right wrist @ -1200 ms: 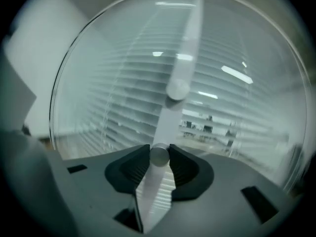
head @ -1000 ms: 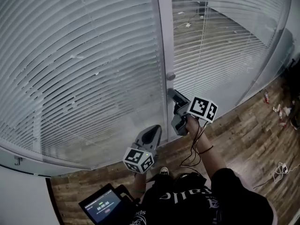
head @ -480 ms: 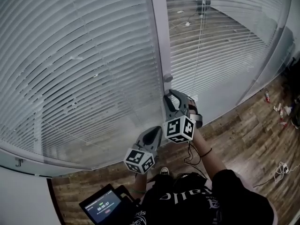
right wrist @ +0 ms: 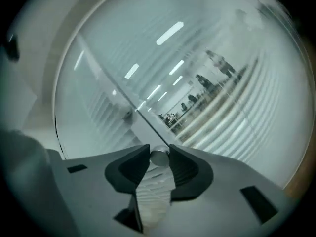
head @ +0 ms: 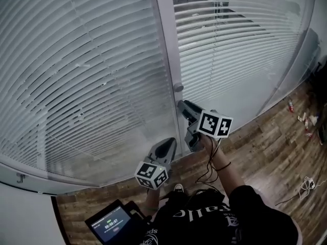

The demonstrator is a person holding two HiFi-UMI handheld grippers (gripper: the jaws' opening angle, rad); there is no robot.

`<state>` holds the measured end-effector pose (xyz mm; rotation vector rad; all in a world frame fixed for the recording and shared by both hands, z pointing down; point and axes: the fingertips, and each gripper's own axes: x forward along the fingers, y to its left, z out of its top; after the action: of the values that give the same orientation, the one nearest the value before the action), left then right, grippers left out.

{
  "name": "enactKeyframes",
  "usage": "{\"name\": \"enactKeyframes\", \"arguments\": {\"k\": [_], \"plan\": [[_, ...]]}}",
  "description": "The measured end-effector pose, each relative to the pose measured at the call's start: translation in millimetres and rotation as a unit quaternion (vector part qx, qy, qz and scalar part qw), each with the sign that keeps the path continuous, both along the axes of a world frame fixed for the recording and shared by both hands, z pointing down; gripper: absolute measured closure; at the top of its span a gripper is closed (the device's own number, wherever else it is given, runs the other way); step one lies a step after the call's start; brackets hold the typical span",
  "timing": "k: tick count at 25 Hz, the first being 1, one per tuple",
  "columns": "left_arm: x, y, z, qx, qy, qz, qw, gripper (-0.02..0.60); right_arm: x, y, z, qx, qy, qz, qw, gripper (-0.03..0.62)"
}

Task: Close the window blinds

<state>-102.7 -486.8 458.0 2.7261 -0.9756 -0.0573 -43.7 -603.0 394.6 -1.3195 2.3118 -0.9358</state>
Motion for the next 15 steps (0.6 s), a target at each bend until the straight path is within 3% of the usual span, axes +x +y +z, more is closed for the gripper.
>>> {"name": "enactKeyframes", "arguments": {"k": [1,2,3,5,8,9,10,11,12,13,15], "plan": [[1,0,-1,0.001,-0.001,0.003,1.0,0.578,-3,1,-2,0.034,0.089,0.011,0.995,0.464],[2,1,-1,0.002,-0.001,0.005,1.0,0.578,-6,4,-6,0.07,0.18,0.022,0.981,0.464],[4,2,-2,0.002,-0.002,0.007,1.0,0.577,-10,8,-9,0.105,0.267,0.028,0.958,0.463],[8,5,-1,0.002,-0.005,0.008,1.0,0.578,-20,17,-11,0.168,0.418,0.024,0.892,0.451],[7,4,1,-0.001,-0.01,0.003,0.9999,0.578,-28,15,-6,0.216,0.59,0.035,0.777,0.45],[6,3,1,-0.001,-0.011,0.001,0.9999,0.578,-26,12,-3,0.221,0.622,0.042,0.75,0.451],[6,3,1,-0.001,-0.01,0.0,0.9999,0.578,-24,10,-1,0.221,0.636,0.045,0.738,0.451],[6,3,2,-0.002,-0.01,-0.002,0.9999,0.578,-22,8,0,0.216,0.635,0.046,0.741,0.453],[5,3,2,-0.002,-0.01,-0.005,0.9999,0.578,-20,7,0,0.207,0.618,0.047,0.757,0.455],[3,2,3,-0.002,-0.01,-0.007,0.9999,0.578,-19,6,0,0.193,0.587,0.048,0.785,0.456],[-5,2,4,-0.003,-0.012,-0.012,0.9999,0.578,-17,4,-2,0.151,0.487,0.052,0.859,0.457]]}}
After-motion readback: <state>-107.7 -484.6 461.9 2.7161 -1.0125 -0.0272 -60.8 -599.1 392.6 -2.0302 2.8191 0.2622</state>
